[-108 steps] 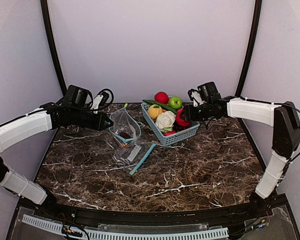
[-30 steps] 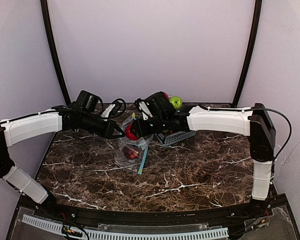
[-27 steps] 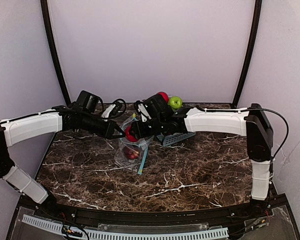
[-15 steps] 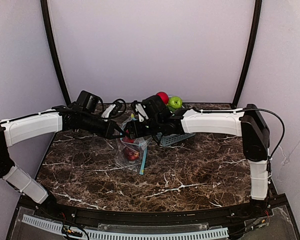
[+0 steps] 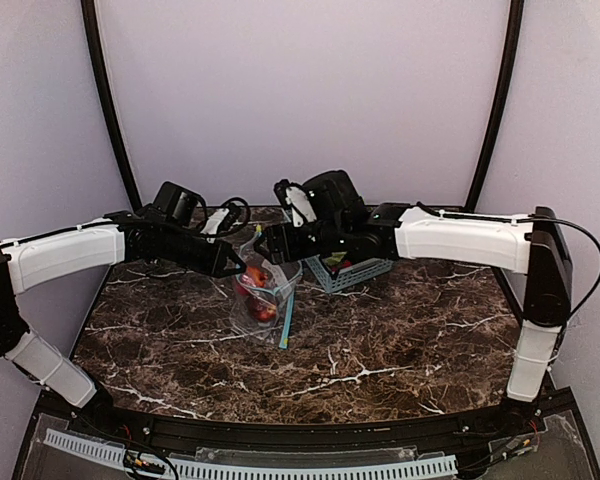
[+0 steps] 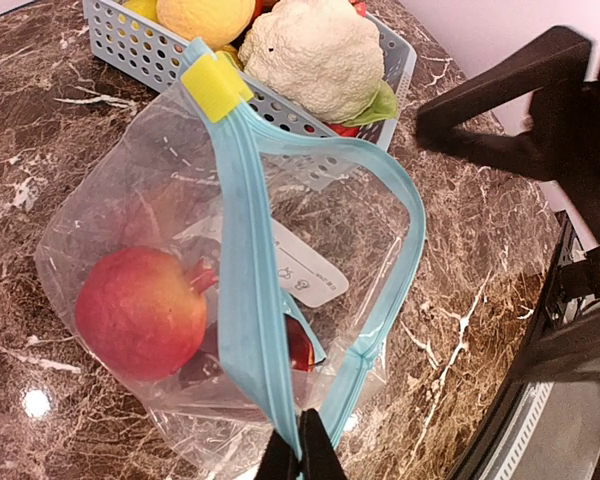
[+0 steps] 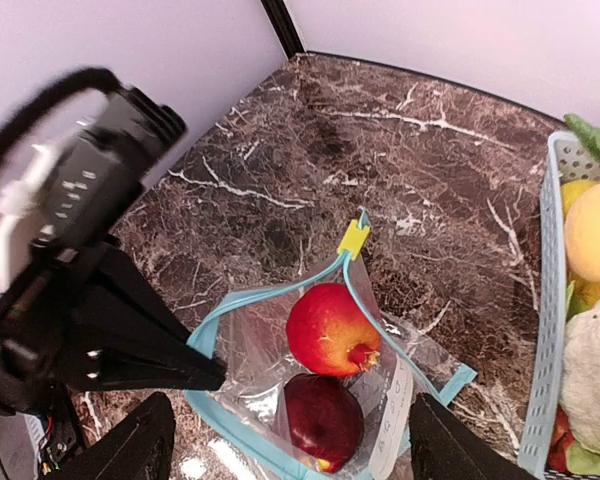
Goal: Place the food in the zip-top bag and seal the zipper
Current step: Place the fake fruit in the zipper food storage bag.
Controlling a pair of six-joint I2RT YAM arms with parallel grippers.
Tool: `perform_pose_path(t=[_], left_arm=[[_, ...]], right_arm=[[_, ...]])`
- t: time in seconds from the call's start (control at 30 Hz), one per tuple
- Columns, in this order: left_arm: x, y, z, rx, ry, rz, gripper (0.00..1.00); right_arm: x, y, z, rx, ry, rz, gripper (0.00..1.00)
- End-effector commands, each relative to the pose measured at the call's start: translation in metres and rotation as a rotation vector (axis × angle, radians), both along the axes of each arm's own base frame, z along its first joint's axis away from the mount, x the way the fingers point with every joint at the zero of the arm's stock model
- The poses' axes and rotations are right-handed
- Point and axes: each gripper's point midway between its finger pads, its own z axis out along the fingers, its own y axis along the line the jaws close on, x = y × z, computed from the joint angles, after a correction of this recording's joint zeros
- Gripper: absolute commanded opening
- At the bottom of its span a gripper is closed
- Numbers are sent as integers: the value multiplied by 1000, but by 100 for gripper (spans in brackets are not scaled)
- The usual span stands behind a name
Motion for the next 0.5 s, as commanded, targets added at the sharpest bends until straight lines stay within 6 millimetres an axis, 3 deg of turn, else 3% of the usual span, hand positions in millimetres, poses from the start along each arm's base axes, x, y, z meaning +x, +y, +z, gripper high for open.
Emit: perform_pose_path(t=[0.0,0.23,0.47], left_arm=[[-3,9,6,24,-18,25,1],[1,17,6,61,-44,59,1],[4,24,9,82,-78,86,1]], right_arm=[[-6,-24,43,23,-108,-39,78],[4,-82,53,-105,-216,-203,78],[26,-138,34,-203,-187,-316,79]])
